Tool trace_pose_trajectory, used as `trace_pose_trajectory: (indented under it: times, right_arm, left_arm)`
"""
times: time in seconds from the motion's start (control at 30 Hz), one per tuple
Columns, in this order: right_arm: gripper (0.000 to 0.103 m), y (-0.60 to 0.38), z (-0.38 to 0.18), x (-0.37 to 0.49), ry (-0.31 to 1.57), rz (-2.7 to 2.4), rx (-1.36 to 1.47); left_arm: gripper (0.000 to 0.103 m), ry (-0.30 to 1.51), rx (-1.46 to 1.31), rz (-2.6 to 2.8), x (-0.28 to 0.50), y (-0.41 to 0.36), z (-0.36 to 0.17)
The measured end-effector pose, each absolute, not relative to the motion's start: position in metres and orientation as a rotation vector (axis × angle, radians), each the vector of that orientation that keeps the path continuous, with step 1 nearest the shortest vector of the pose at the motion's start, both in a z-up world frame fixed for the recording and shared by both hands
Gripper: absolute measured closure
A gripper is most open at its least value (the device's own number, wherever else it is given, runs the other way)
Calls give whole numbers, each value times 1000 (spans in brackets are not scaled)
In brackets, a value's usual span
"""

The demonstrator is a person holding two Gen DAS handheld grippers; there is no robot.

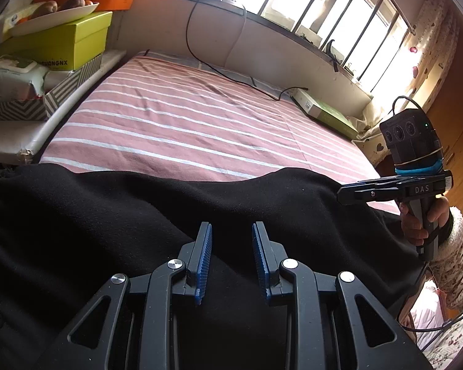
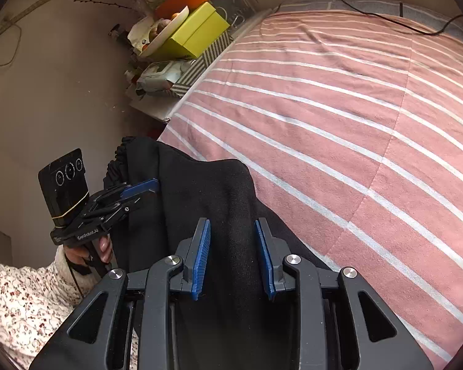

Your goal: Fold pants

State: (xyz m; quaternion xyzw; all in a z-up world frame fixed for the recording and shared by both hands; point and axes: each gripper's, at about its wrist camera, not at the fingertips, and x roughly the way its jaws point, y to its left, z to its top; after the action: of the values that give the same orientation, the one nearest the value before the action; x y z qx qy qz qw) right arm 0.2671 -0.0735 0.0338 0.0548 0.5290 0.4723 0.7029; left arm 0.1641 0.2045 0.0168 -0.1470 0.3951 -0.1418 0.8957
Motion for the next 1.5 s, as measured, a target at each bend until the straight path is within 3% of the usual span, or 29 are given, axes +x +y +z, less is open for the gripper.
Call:
trace_pose_trajectory:
  times: [0.2, 0.47, 0.77, 0.93, 1.07, 1.2, 1.5]
  right_arm:
    - [72, -72, 56, 227, 1062, 1202, 48]
    - [72, -80, 30, 196, 1242, 1219, 1]
    - [72, -131, 54, 231, 1087, 929, 47]
    - [72, -127, 36, 254, 1160, 937, 86]
    - [72, -143, 42, 273, 1077, 879, 122]
    - [72, -143, 33, 280, 1167, 972, 171]
    - [72, -103, 23, 267, 1143, 1099, 31]
  left_arm:
    - [43, 821, -303, -281, 167, 202, 17]
    - [43, 820, -298, -269, 168, 200, 19]
    - [43, 812, -294, -282, 173, 192, 21]
    - [43, 808, -283, -301, 176, 184, 24]
    - [43, 810, -274, -311, 176, 181, 25]
    - [43, 809, -273, -313, 178, 180, 25]
    - [43, 811, -267, -342, 188, 165, 25]
